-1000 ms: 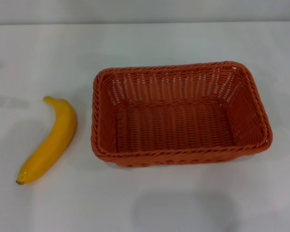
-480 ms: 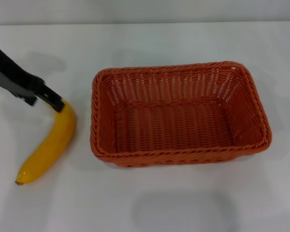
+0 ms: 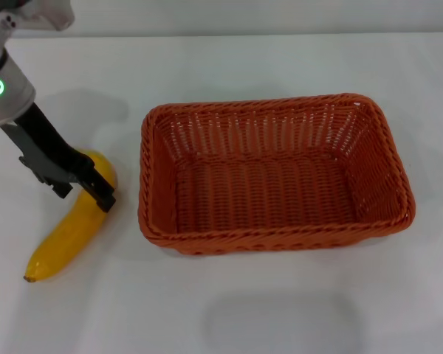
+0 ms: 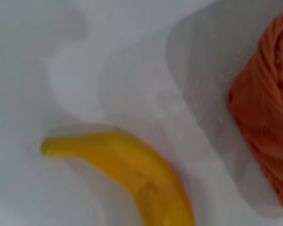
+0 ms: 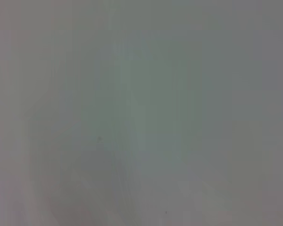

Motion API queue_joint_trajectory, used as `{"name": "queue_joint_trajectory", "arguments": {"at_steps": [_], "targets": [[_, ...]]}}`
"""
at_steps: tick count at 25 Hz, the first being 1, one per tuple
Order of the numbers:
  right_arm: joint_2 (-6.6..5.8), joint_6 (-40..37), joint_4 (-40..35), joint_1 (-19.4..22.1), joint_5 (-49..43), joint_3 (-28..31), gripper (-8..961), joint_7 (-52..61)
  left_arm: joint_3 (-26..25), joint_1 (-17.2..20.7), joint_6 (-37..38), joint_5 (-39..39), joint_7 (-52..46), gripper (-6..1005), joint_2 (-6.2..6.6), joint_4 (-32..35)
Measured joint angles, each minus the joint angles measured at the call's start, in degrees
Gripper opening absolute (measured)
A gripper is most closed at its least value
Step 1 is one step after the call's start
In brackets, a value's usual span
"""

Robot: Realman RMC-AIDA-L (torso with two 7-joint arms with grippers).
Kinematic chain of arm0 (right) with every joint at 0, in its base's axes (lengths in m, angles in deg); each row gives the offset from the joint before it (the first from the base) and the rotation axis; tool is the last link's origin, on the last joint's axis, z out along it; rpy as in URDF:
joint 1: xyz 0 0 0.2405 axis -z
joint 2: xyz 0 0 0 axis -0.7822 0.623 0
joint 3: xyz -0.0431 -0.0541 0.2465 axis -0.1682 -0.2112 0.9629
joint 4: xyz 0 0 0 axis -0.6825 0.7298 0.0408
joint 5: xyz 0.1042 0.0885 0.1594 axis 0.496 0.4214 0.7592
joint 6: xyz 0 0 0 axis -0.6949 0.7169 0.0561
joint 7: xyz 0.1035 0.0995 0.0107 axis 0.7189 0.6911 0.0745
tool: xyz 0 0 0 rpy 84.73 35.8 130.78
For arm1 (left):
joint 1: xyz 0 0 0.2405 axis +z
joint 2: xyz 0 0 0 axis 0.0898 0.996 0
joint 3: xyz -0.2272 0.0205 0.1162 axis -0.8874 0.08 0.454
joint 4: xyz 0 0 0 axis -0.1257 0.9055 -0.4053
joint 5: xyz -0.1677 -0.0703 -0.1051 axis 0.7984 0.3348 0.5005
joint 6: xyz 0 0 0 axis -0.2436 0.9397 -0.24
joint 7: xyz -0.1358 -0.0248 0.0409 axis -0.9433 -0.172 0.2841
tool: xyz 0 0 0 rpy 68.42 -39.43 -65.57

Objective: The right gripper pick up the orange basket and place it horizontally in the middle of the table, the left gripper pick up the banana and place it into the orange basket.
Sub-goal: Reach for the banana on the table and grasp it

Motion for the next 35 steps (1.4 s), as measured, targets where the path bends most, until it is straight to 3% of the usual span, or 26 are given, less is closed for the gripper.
{"name": "queue_joint_trajectory", "arguments": {"at_steps": [8,16,29,35], "targets": [[-0.23,0.39,0.39,0.20,0.00,0.14,446,-0.74,-0.07,0.34,-3.36,-3.63,-2.56,884,-1.43,0.09],[0.01,0.46,-0.03,0.26,-0.05,-0.37,445,-0.75,-0.09,1.26,-7.98,-3.78,-4.01,884,-4.03,1.60],[-0.12,0.89,0.45,0.26,-0.11,-0.24,444,-0.75,-0.08,2.74,-11.07,-5.20,-6.00,739,-4.23,2.39],[-0.04,0.98,0.45,0.26,-0.09,-0.12,445,-0.74,-0.08,2.86,-12.58,-5.57,-6.53,571,-3.95,1.84]]}}
